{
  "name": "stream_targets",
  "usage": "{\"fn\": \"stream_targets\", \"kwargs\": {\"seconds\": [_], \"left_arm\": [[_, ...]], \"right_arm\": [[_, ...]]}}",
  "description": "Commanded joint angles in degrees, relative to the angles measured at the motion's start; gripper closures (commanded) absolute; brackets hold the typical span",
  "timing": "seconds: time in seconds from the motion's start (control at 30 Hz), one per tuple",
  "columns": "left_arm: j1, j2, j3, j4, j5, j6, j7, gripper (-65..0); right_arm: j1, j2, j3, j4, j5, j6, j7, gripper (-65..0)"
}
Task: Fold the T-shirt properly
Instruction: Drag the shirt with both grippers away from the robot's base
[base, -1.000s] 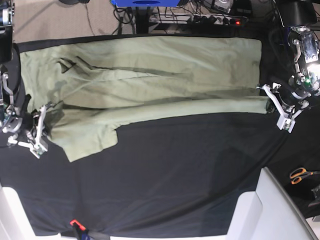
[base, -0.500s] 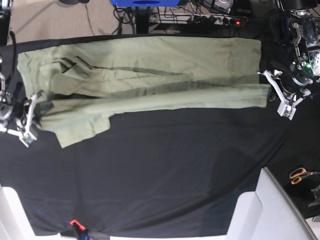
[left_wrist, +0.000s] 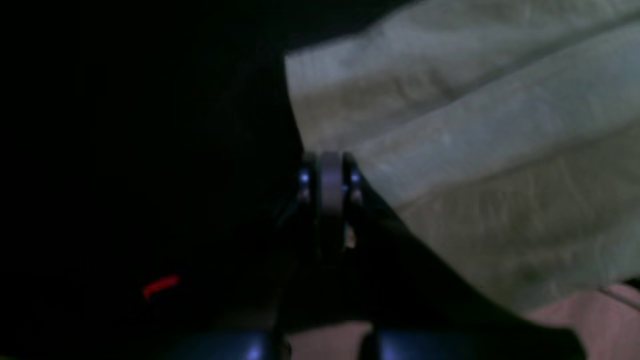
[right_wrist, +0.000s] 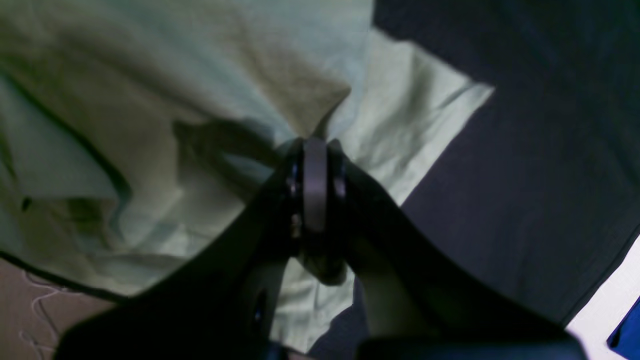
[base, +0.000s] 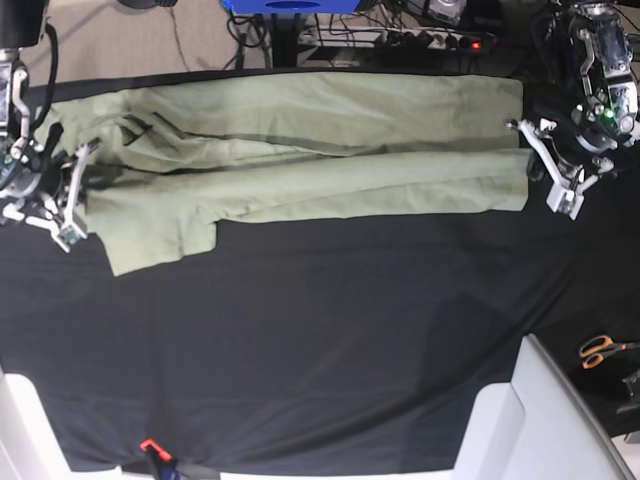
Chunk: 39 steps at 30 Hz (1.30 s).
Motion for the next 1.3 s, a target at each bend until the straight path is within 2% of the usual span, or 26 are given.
{"fn": "stream_targets", "kwargs": {"seconds": [0.0,0.2,0.4,0.63,0.73,0.77,0.83,0.93,1.03,1.17,1.27], "left_arm": [[-0.3,-1.2,-0.4,0.9,0.0,0.2,-0.6,0.0],[-0.3,-1.0,-0.3,0.4,0.0,0.2,-0.7,0.0],[-0.9,-1.1,4.0,-2.3,0.6,0.4,-0.8,0.0],[-2.0,-0.9,4.2,-5.0,0.7,0.5,-2.7,0.0],[-2.1,-1.2,4.1,-6.1,0.7,0.5,-2.8,0.0],[-2.1,-1.2,4.1,-6.0,0.7,0.5,-2.8,0.0],[-2.1,-1.2,4.1,-6.0,0.7,0.5,-2.8,0.0],[-2.1,-0.9,4.1,-5.6,0.7,0.5,-2.8,0.0],[-2.2,-0.8,4.1,-5.6,0.7,0.5,-2.8,0.0],[-3.1,-0.8,4.1,-5.7,0.7,0.5,-2.8,0.0],[-3.2,-0.8,4.1,-5.7,0.7,0.5,-2.8,0.0]], "right_arm": [[0.3,0.6,0.5,1.5,0.3,-0.1,0.6,-0.5],[-0.6,1.0,0.6,1.5,0.2,-0.1,-1.5,-0.5],[-1.6,0.8,0.6,1.4,0.2,-0.1,-1.8,-0.5],[-1.6,0.7,0.7,0.9,0.2,-0.1,-1.5,-0.8],[-1.3,0.5,3.4,0.9,0.2,-0.1,-1.5,-1.2],[-0.7,0.0,4.5,0.9,0.2,-0.1,-1.7,-3.0],[-0.4,-0.9,6.9,1.3,0.2,-0.1,-2.3,-10.5],[-0.3,-1.0,8.6,2.6,0.2,-0.1,-5.9,-28.8],[-0.6,-2.0,8.9,7.1,0.3,-0.1,-6.5,-44.9],[-0.2,-4.2,11.9,13.6,0.2,-0.1,-6.6,-44.3],[4.3,-4.0,8.5,13.2,0.2,-0.1,-6.6,-44.1]]}}
